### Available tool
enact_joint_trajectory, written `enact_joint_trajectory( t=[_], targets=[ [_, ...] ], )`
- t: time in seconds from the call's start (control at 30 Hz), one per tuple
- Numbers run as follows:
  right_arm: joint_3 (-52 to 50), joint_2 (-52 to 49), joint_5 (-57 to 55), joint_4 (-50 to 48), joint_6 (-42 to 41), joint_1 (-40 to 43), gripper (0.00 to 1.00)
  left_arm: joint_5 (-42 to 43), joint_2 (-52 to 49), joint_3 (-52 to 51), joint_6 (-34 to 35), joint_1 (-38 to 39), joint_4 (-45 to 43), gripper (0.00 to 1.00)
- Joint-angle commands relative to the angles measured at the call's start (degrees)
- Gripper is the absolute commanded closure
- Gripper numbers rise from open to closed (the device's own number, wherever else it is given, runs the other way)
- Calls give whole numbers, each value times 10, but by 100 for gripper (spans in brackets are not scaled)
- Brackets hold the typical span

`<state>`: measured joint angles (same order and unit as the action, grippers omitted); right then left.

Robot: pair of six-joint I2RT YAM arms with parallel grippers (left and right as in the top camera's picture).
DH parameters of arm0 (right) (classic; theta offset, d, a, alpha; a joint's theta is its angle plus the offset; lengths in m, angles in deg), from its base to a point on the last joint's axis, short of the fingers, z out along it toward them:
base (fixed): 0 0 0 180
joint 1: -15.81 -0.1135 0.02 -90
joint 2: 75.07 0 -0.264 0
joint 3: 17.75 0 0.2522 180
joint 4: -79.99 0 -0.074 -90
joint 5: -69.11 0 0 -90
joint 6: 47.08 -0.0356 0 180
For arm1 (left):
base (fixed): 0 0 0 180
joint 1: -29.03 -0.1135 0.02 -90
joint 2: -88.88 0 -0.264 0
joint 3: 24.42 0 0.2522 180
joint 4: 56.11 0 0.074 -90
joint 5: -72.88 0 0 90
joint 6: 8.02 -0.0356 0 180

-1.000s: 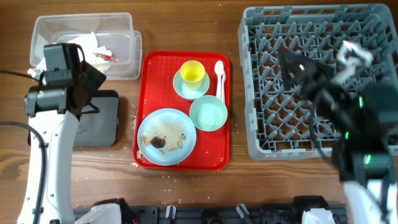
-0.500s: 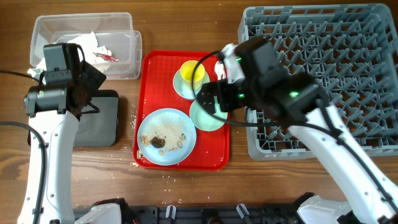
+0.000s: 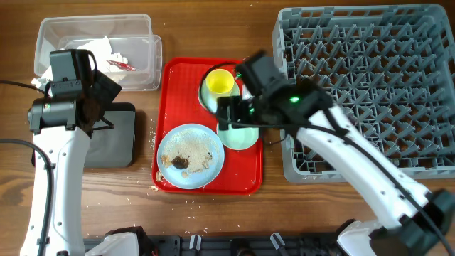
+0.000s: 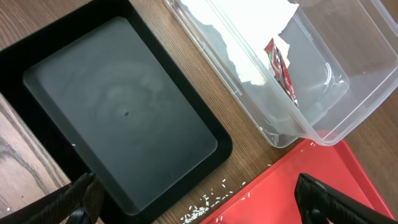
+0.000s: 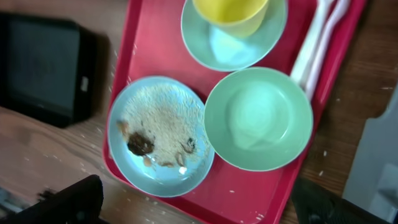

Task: Sort waste into correct bins and load items into the dishwasher rack
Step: 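Reach the right gripper from the rack to the mint bowl, then grasp the mint bowl rim with the right gripper and lift it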

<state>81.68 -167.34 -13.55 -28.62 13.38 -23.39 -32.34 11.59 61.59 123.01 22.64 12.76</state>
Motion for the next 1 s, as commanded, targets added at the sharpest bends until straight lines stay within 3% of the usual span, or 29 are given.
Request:
enact_joint_trajectory(
  t=[0.0, 0.13, 0.4, 0.43, 0.5, 0.57, 0.97],
  targets=[
    [-8, -64, -15, -2, 69, -35, 3, -13, 4, 0, -3, -2, 0, 0],
    [-8, -136, -39, 0, 60, -60, 14, -13, 4, 0, -3, -2, 0, 0],
    [-9, -188, -90, -43, -51, -71, 15, -13, 4, 0, -3, -2, 0, 0],
    [-9, -190, -106, -50, -64, -74, 21, -13, 4, 0, -3, -2, 0, 0],
    [-9, -201, -130, -71, -92, -79, 44, -13, 4, 0, -3, -2, 0, 0],
    [-9, -209, -133, -88, -112, -82, 51, -13, 4, 0, -3, -2, 0, 0],
    [-9, -247, -170, -130, -155, -85, 69, -13, 4, 0, -2, -2, 0, 0]
  ],
)
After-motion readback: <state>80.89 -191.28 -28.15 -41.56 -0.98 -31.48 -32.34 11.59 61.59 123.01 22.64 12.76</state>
